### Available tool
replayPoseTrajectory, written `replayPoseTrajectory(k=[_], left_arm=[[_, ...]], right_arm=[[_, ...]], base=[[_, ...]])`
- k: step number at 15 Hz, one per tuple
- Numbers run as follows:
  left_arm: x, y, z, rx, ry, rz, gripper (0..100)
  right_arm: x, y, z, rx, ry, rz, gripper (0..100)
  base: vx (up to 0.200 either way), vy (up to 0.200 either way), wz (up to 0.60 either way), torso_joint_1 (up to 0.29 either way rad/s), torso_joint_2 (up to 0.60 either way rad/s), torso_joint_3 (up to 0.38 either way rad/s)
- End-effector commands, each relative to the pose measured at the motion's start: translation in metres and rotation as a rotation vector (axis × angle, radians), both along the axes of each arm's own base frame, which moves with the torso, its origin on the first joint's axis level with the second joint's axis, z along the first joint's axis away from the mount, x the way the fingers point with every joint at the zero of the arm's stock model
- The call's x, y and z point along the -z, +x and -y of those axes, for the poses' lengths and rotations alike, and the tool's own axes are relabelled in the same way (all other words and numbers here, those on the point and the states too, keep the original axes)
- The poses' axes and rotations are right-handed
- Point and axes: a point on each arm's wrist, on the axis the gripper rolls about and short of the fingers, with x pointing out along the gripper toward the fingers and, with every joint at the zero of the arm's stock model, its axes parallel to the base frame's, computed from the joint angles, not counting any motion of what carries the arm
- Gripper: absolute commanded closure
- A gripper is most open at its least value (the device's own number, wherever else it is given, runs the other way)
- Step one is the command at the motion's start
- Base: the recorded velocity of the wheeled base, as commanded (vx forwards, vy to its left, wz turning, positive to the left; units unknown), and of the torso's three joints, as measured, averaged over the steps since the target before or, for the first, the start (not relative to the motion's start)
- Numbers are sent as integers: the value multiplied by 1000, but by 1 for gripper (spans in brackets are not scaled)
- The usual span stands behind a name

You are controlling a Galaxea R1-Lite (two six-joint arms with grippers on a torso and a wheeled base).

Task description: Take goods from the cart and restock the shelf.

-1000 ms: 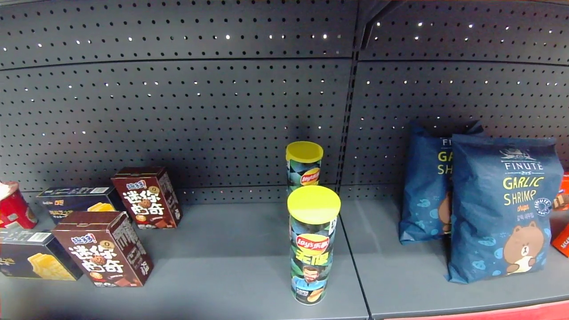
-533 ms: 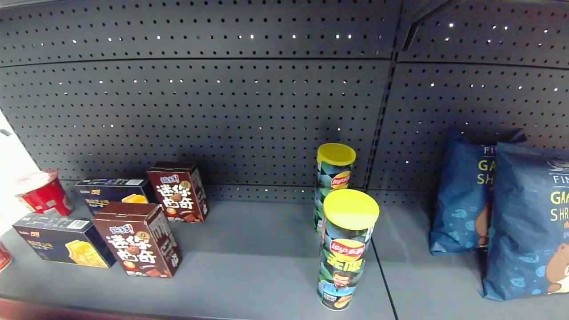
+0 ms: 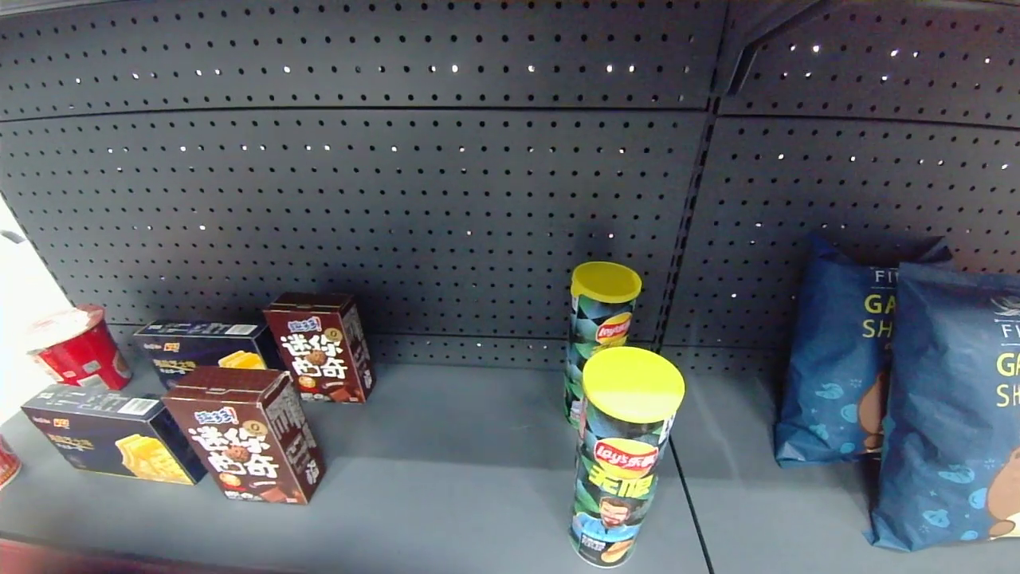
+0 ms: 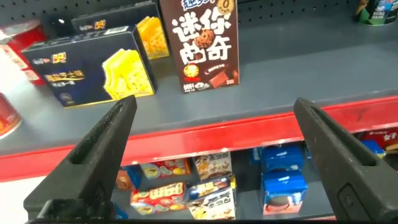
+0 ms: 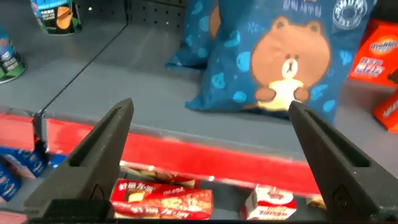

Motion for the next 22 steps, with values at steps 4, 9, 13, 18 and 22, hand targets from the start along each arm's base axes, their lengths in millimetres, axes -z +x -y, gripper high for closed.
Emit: replayPoseTrajectory(k=[4, 9, 13, 18, 22], left_arm=[[0, 0, 0, 0, 0, -2, 0], [0, 0, 0, 5, -1, 0, 0], [0, 0, 0, 5, -2, -2, 0], [0, 0, 0, 5, -2, -2, 0], [0, 0, 0, 5, -2, -2, 0]], right_arm=[[0, 0, 0, -3, 0, -2, 0], [0, 0, -2, -70, 4, -15, 0], [0, -1, -2, -69, 7, -15, 0], [0, -1, -1, -64, 3, -14, 0], [0, 0, -1, -64, 3, -15, 0]], base=[[0, 0, 0, 0, 0, 0], [-120, 0, 0, 6, 2, 2], [0, 0, 0, 0, 0, 0], [0, 0, 0, 0, 0, 0], [0, 0, 0, 0, 0, 0]])
